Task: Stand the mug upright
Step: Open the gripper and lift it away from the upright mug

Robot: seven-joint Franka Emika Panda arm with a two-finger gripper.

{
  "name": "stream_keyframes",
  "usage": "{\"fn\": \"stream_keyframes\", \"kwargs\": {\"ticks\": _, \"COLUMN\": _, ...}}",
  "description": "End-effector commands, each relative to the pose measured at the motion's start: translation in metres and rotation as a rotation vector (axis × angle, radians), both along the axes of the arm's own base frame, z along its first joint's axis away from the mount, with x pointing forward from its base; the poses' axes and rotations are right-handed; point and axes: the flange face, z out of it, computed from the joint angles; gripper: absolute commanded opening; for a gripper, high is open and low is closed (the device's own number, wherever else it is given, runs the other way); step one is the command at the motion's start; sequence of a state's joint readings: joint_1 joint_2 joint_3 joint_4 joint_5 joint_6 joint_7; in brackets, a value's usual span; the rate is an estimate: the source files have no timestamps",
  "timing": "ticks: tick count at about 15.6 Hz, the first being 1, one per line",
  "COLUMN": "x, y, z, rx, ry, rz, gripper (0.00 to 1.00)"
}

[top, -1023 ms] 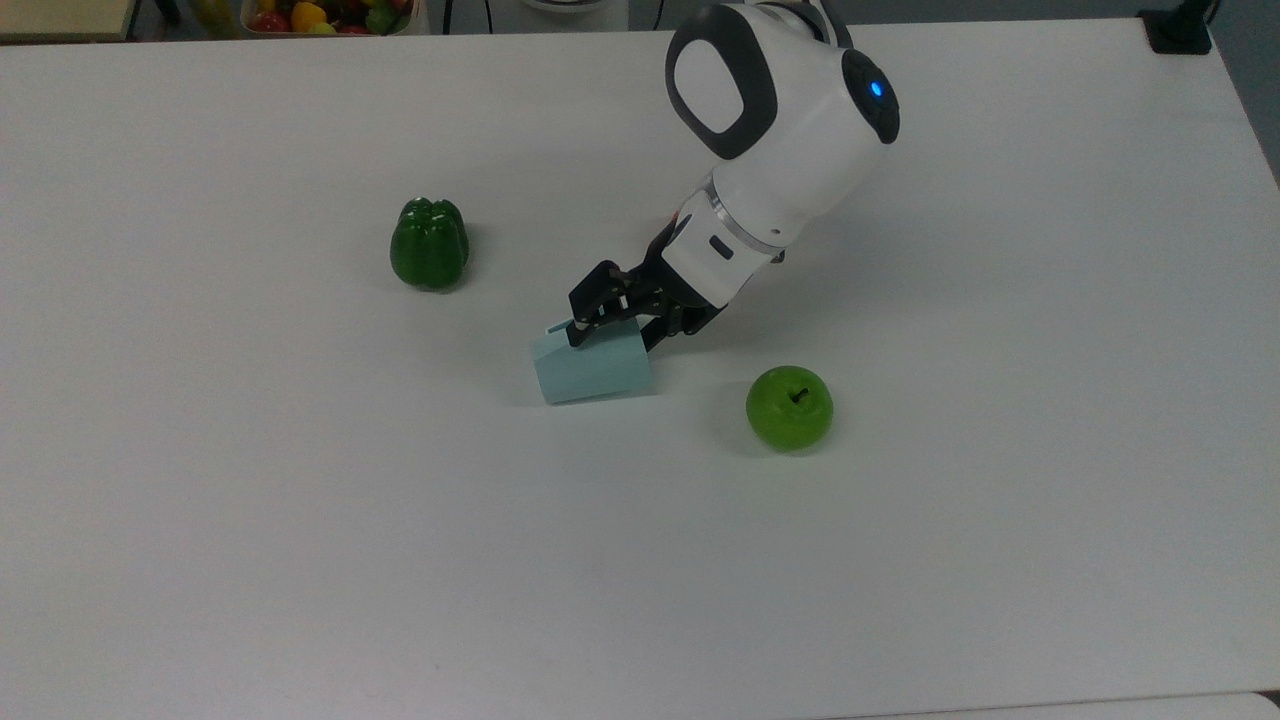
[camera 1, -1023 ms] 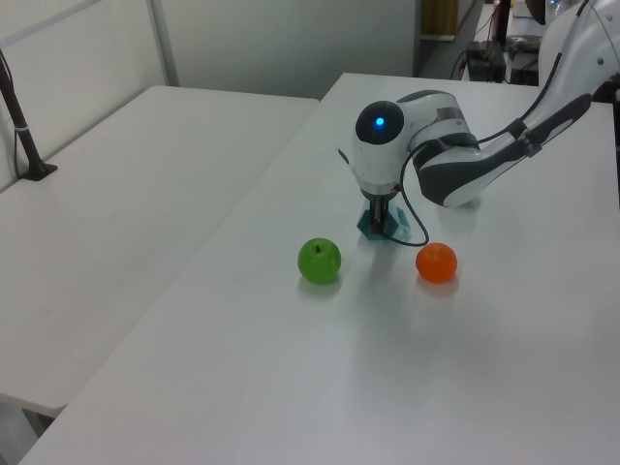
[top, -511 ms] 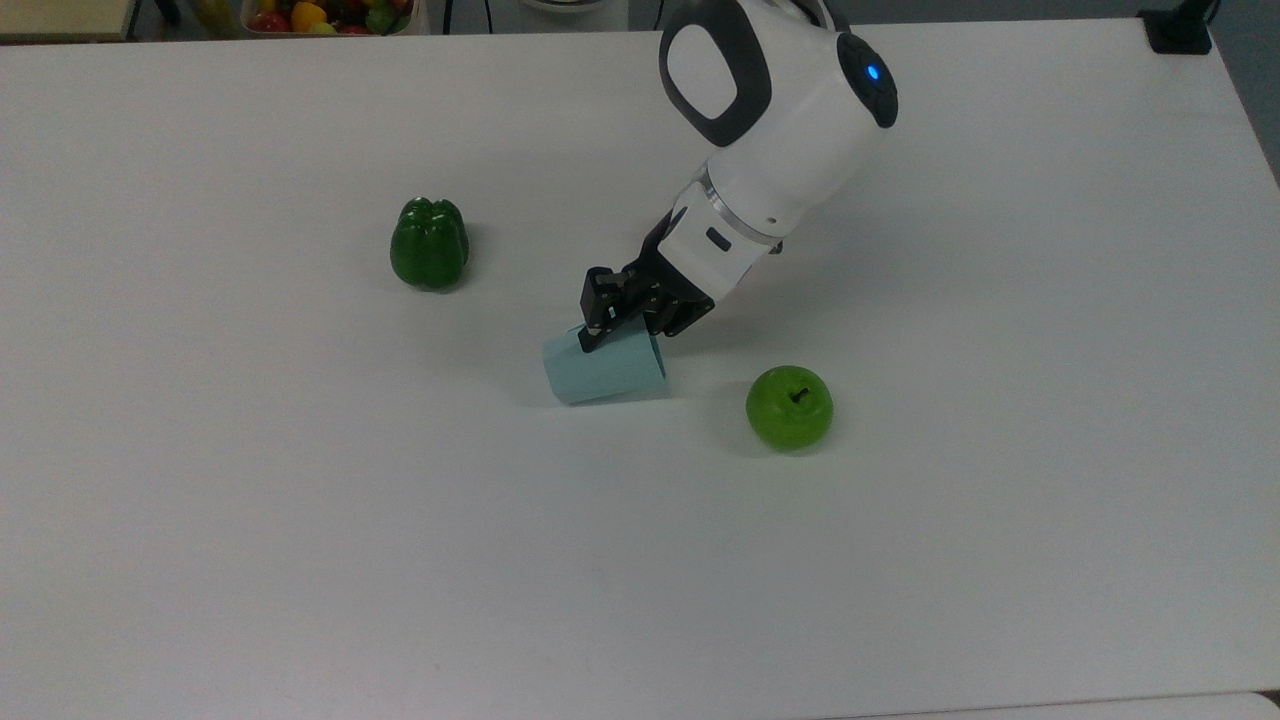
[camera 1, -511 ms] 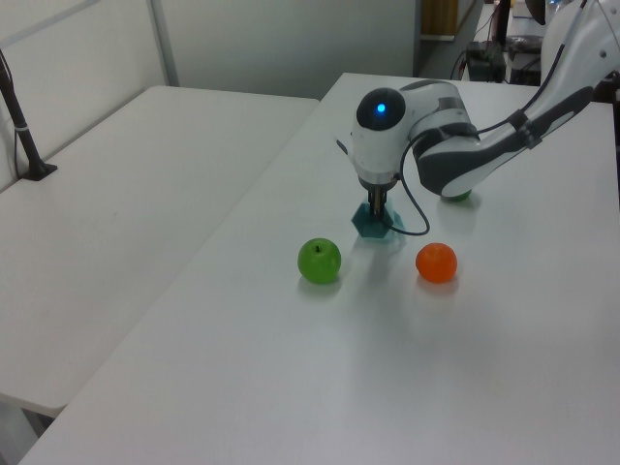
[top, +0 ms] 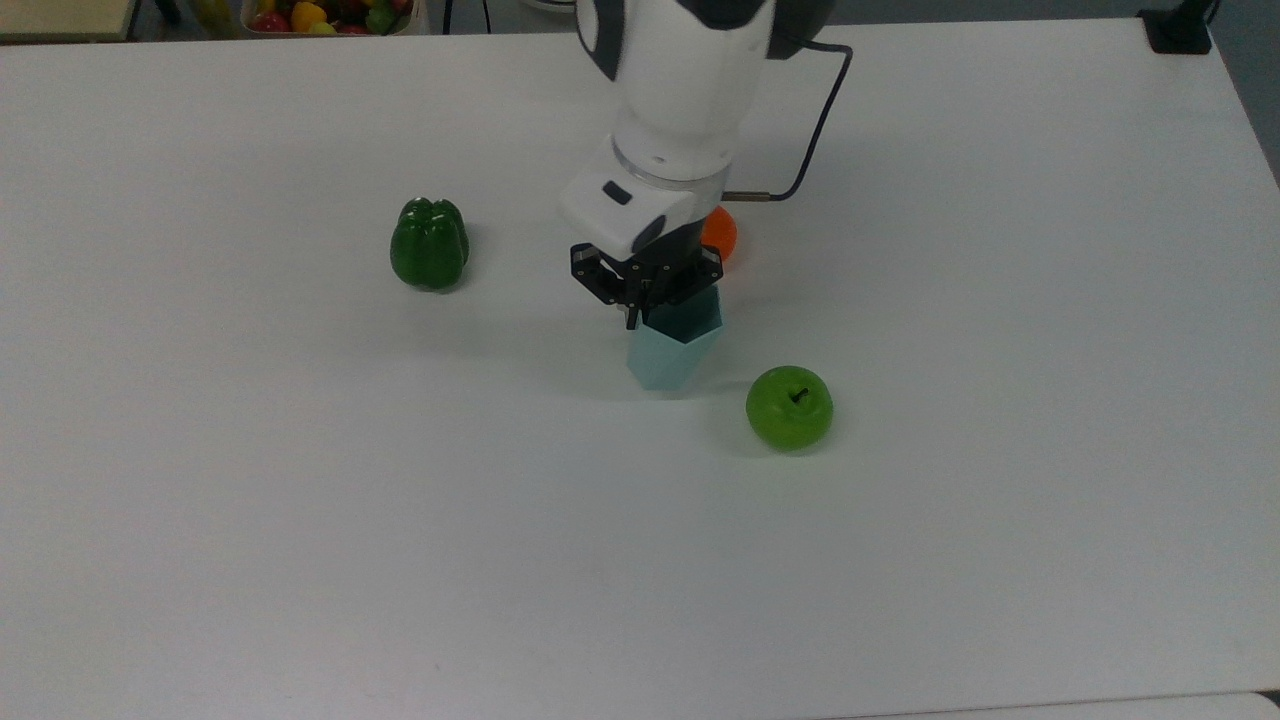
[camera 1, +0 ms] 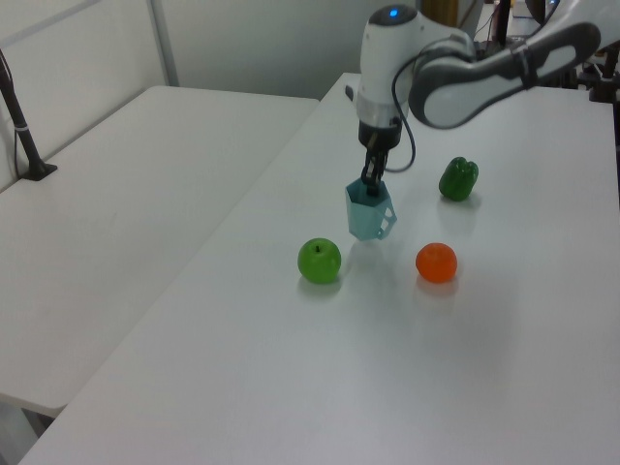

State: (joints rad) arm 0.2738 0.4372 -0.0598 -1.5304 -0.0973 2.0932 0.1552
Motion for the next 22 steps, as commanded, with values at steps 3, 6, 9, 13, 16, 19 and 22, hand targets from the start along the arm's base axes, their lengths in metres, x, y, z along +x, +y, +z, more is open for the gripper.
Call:
{"fn": "stream_keyframes", "kwargs": {"ticks": 3, "x": -0.005, "y": -0.033, "z": -0.014, "rx": 0.125, "ry": 0.05, "rz": -0.014, "gripper": 0.0}}
{"fn": "stream_keyframes", "kwargs": {"ticks": 6, "x": -0.007, "y": -0.042, "z": -0.03, "rx": 0.121, "ry": 0.076, "rz": -0.022, "gripper": 0.0}}
{"fn": "stream_keyframes", "kwargs": {"ticks": 9, "x": -0.008, "y": -0.042, "z": -0.036, "rx": 0.117, "ry": 0.093, "rz": -0.016, "gripper": 0.06}}
{"fn": "stream_keyframes", "kwargs": {"ticks": 13, "x": -0.008, "y": -0.048, "z": -0.028, "rx": 0.109, "ry": 0.09, "rz": -0.008, "gripper": 1.0}}
{"fn": "stream_keyframes", "kwargs": {"ticks": 16, "x": -0.015, "y": -0.051, "z": -0.007, "rx": 0.106, "ry": 0.111, "rz": -0.016, "gripper": 1.0}}
{"fn": "stream_keyframes", "kwargs": {"ticks": 19, "x": -0.02, "y": -0.062, "z": 0.02, "rx": 0.106, "ry": 0.121, "rz": -0.035, "gripper": 1.0}}
{"fn": "stream_keyframes", "kwargs": {"ticks": 22, "x": -0.027, "y": -0.082, "z": 0.063, "rx": 0.128, "ry": 0.083, "rz": -0.087, "gripper": 1.0}}
